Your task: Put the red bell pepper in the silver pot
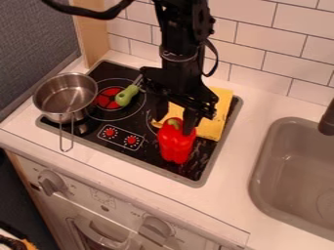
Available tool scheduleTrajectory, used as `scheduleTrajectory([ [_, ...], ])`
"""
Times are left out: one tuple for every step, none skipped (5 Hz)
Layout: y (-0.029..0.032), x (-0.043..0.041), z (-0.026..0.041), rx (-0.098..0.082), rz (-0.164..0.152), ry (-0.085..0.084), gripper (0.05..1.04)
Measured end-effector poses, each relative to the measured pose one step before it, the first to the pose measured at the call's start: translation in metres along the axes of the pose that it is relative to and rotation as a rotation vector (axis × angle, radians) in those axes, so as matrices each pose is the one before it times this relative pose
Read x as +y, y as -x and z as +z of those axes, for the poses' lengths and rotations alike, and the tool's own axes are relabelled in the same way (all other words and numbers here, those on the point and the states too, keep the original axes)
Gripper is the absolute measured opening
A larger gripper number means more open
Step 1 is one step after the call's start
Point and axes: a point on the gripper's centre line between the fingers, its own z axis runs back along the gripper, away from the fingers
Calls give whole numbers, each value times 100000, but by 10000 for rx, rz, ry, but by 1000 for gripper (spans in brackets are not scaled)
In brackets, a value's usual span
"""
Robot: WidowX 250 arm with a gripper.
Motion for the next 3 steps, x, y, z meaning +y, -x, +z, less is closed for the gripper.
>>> scheduleTrajectory([
  [-147,32,246,28,-71,-63,364],
  [172,-136,-29,93,-59,85,158],
  [-11,18,708,-118,117,169,88],
])
